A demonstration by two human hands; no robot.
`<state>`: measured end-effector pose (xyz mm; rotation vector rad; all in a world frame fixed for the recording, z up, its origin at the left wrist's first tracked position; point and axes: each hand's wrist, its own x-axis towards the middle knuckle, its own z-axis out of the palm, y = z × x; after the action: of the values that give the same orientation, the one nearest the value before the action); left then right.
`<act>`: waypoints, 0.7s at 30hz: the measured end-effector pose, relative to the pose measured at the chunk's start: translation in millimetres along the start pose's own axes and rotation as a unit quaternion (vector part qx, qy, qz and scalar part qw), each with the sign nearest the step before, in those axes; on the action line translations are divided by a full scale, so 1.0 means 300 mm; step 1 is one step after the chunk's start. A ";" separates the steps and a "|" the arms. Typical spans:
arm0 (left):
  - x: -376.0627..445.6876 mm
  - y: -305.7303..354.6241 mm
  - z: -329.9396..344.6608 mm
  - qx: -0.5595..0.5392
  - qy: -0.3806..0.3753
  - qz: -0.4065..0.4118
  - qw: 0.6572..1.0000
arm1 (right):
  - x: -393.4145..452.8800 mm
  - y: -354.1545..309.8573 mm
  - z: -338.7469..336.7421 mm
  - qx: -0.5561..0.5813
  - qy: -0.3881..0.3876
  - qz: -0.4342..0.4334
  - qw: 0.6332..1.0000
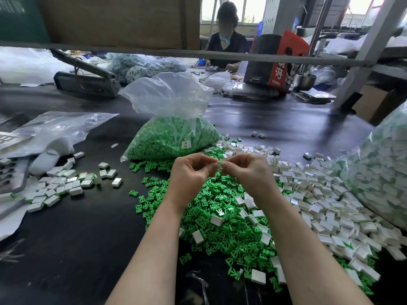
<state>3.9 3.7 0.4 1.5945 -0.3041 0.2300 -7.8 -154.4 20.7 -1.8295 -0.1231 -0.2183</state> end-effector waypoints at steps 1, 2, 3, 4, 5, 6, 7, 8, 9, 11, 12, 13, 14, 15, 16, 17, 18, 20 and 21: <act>0.000 0.001 0.000 0.000 0.000 0.001 1.000 | 0.000 0.000 -0.002 0.002 -0.003 0.000 1.000; -0.001 0.002 -0.001 0.002 0.000 0.002 1.000 | -0.001 0.000 -0.004 0.002 -0.006 0.000 1.000; -0.002 0.002 -0.001 0.004 -0.002 0.003 1.000 | -0.001 -0.001 -0.005 0.002 -0.009 0.000 1.000; -0.002 0.004 -0.002 0.006 -0.004 0.004 1.000 | -0.002 -0.002 -0.006 0.001 -0.011 0.000 1.000; -0.003 0.005 -0.002 0.007 -0.006 0.004 1.000 | -0.002 -0.003 -0.007 0.000 -0.012 -0.001 1.000; -0.004 0.006 -0.003 0.008 -0.008 0.004 1.000 | -0.002 -0.003 -0.007 -0.002 -0.013 -0.002 1.000; -0.004 0.007 -0.004 0.007 -0.010 0.004 1.000 | -0.002 -0.004 -0.007 -0.006 -0.014 -0.003 1.000; -0.005 0.009 -0.004 0.007 -0.011 0.005 1.000 | -0.002 -0.004 -0.008 -0.012 -0.015 -0.005 1.000; -0.006 0.010 -0.003 0.006 -0.012 0.005 1.000 | -0.002 -0.005 -0.008 -0.019 -0.016 -0.007 1.000; -0.006 0.012 -0.003 0.009 -0.012 0.006 1.000 | -0.001 -0.005 -0.006 -0.032 -0.017 -0.014 0.999; -0.006 0.012 -0.002 0.013 -0.012 0.008 1.000 | 0.000 -0.005 -0.005 -0.040 -0.015 -0.018 0.999; -0.006 0.012 -0.002 0.016 -0.011 0.010 1.000 | 0.000 -0.004 -0.004 -0.046 -0.012 -0.023 0.999; -0.005 0.012 -0.003 0.018 -0.011 0.013 1.000 | -0.001 -0.003 -0.003 -0.050 -0.009 -0.026 0.998; -0.005 0.012 -0.003 0.019 -0.010 0.016 1.000 | -0.001 -0.003 -0.003 -0.051 -0.007 -0.029 0.998; -0.004 0.012 -0.003 0.019 -0.010 0.017 1.000 | -0.001 -0.002 -0.004 -0.051 -0.007 -0.030 0.998; -0.004 0.012 -0.004 0.020 -0.011 0.017 1.000 | -0.002 -0.002 -0.005 -0.051 -0.008 -0.032 0.998; -0.004 0.012 -0.004 0.022 -0.013 0.018 1.000 | -0.002 -0.001 -0.006 -0.052 -0.009 -0.033 0.998; -0.004 0.013 -0.004 0.023 -0.017 0.019 0.999 | -0.001 -0.001 -0.008 -0.056 -0.013 -0.034 0.998; -0.005 0.014 -0.004 0.023 -0.019 0.018 0.999 | -0.001 -0.002 -0.009 -0.059 -0.013 -0.035 0.998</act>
<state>1.2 4.8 3.9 1.6406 -0.3607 0.2361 -8.4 -156.7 21.8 -1.9486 -0.1964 -0.2544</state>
